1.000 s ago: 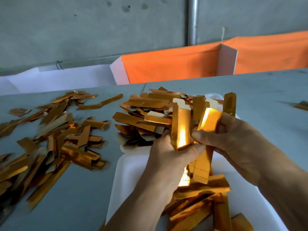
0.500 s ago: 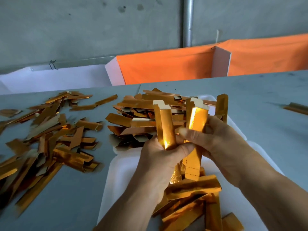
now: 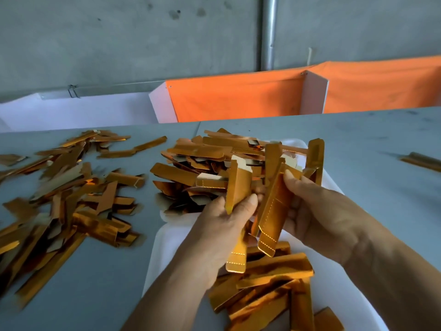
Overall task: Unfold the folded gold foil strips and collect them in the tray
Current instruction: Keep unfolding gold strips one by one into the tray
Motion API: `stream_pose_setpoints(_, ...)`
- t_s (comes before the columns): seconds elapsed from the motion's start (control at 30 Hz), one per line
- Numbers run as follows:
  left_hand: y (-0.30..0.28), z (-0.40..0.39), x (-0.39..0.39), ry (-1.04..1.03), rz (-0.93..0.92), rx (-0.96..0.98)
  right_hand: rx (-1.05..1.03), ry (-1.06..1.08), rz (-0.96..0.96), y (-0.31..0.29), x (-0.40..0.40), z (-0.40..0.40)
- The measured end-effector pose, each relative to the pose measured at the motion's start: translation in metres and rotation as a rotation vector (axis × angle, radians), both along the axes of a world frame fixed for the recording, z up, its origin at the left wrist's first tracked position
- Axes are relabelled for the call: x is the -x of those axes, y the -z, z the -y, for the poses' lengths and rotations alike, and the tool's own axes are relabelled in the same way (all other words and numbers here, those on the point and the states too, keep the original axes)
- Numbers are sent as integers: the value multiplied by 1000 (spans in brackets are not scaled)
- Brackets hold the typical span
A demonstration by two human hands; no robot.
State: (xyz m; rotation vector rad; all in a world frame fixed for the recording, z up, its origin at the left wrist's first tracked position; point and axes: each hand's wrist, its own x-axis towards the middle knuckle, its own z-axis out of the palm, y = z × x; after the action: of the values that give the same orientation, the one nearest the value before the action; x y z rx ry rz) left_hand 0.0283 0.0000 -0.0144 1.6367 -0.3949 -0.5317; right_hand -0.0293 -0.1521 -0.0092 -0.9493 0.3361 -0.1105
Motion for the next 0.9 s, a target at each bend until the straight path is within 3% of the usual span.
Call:
stream_pose_setpoints(0.17,-1,-5,-10,-126,-209,322,-120,104,71,-4,1,7)
stream_pose_setpoints(0.2,0,-7,-14,-186,-141,316,-114,101,84,-4,2,8)
stream_pose_setpoints(0.3,8,-9,-21,-338,236,21,-5,62,91,-5,2,12)
stream_pose_setpoints(0.37,7,-10,-19,-383,301,-48,70,55,69,-5,2,12)
stream_pose_setpoints(0.43,5,-10,-18,-381,245,51,90,60,62,-6,3,12)
stream_pose_setpoints(0.6,-7,2,-16,-171,25,371,162,14,97,-8,7,14)
stream_pose_setpoints(0.73,-7,11,-11,-115,28,216,252,45,99,-9,10,16)
stream_pose_setpoints(0.9,-1,7,-6,71,56,191,325,-40,92,-10,6,14)
